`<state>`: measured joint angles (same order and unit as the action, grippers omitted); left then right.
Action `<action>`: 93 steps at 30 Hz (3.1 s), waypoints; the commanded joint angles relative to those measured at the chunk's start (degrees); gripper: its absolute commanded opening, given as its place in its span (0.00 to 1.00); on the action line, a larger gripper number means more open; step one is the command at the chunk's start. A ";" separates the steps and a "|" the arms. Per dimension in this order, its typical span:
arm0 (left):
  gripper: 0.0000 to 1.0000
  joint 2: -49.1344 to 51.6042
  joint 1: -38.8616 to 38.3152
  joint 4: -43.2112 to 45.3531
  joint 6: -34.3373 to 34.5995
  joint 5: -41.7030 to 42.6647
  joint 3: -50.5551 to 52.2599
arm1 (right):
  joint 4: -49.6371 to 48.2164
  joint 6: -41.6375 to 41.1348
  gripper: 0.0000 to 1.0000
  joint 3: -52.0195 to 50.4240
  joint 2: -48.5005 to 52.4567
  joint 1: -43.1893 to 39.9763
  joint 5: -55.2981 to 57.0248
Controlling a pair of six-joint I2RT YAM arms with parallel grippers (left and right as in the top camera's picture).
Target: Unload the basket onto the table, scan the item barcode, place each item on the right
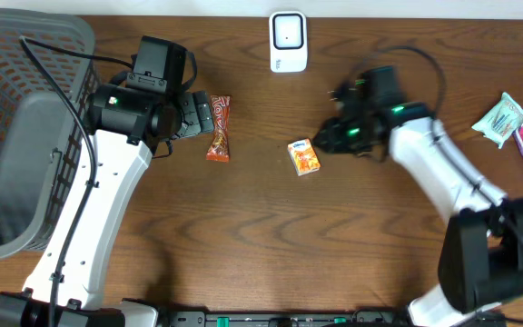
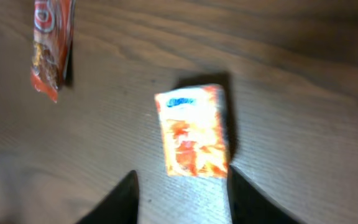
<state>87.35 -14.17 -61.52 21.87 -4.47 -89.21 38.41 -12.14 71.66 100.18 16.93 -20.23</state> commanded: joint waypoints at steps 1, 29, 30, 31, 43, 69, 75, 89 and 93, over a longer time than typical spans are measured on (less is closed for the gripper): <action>0.98 -0.11 0.13 -0.17 -0.17 -0.57 0.11 | 0.39 0.83 0.49 0.44 -0.81 7.50 21.05; 0.98 -0.11 0.13 -0.15 -0.17 -0.57 0.09 | -3.78 -1.11 0.20 0.28 16.41 22.73 45.38; 0.98 -0.11 0.13 -0.17 -0.17 -0.57 0.09 | -4.11 -1.14 0.12 0.31 16.41 22.62 43.54; 0.98 -0.11 0.13 -0.15 -0.17 -0.57 0.09 | -4.66 -1.16 0.08 0.33 16.41 22.51 41.88; 0.98 -0.11 0.13 -0.17 -0.17 -0.57 0.09 | 0.35 0.55 0.01 10.86 14.19 7.48 -5.51; 0.98 -0.11 0.13 -0.17 -0.17 -0.57 0.09 | -7.54 -6.60 0.26 -6.95 15.21 -26.77 -25.27; 0.98 -0.11 0.13 -0.17 -0.17 -0.57 0.09 | -1.11 -4.24 0.42 -4.44 15.17 -28.96 -20.85; 0.98 -0.11 0.13 -0.15 -0.17 -0.57 0.09 | 6.75 -0.44 0.52 2.75 15.15 -27.17 -16.68; 0.98 -0.11 0.13 -0.17 -0.17 -0.57 0.09 | 2.69 -1.14 0.55 1.05 15.23 -24.90 -16.41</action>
<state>87.35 -14.17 -61.52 21.87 -4.47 -89.21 43.03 -13.63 74.02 114.93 -9.96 -37.01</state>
